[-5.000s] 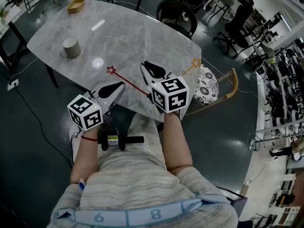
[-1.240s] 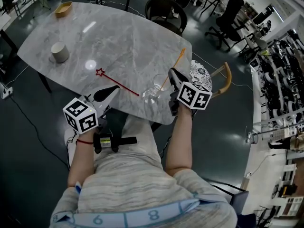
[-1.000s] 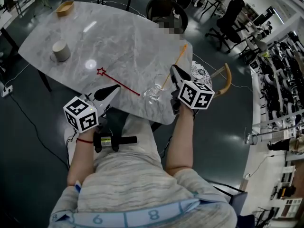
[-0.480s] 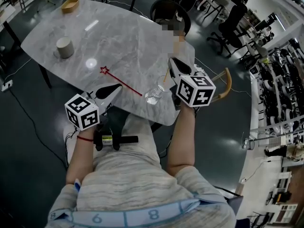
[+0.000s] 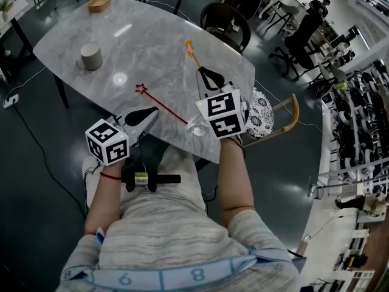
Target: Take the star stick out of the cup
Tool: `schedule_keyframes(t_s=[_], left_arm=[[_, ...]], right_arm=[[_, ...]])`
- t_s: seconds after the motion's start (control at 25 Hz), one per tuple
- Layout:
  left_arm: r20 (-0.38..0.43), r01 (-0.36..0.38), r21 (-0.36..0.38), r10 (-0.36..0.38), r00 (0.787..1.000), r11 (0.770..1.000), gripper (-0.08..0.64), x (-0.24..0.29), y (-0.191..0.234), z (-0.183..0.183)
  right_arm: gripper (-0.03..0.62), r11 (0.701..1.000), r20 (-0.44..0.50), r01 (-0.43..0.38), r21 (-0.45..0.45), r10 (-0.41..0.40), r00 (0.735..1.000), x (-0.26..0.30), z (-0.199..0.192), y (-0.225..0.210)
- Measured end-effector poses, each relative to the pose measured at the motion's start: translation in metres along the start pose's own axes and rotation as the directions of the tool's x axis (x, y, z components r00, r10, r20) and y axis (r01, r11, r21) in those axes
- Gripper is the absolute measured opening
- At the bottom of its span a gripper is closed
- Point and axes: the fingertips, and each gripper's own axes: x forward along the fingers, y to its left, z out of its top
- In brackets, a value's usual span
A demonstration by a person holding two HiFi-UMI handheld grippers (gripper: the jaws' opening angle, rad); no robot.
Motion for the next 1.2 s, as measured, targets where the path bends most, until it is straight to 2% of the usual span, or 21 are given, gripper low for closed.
schedule_keyframes(t_s=[0.12,0.32,0.44,0.64,1.0,1.2], left_arm=[[0.005,-0.007,-0.003,0.007,1.0,1.0,0.018,-0.003,0.002,0.0],[0.01,-0.022,-0.008,0.022,1.0,1.0,0.018,-0.01,0.007,0.001],[0.012,-0.031,-0.011,0.032,0.999,0.999,0.018,-0.013,0.011,0.0],[0.017,-0.05,-0.014,0.05,0.999,0.999,0.018,-0.018,0.016,0.003],[0.017,-0.046,-0.012,0.046,0.999,0.999,0.018,-0.015,0.016,0.003],[0.013,-0.043,-0.01,0.043,0.999,0.999,0.018,-0.014,0.014,0.004]], right_arm=[[0.017,0.982,-0.023,-0.036,-0.184,0.033,0.999,0.015,0.009,0.029],[0.017,0.939,-0.072,-0.093,-0.332,0.074,0.995,0.037,0.004,0.071],[0.017,0.914,-0.104,-0.13,-0.383,0.098,0.99,0.05,-0.004,0.089],[0.017,0.901,-0.158,-0.214,-0.378,0.166,0.974,0.064,-0.019,0.106],[0.02,0.896,-0.229,-0.35,-0.275,0.292,0.929,0.074,-0.039,0.12],[0.021,0.893,-0.259,-0.378,-0.244,0.316,0.913,0.073,-0.044,0.121]])
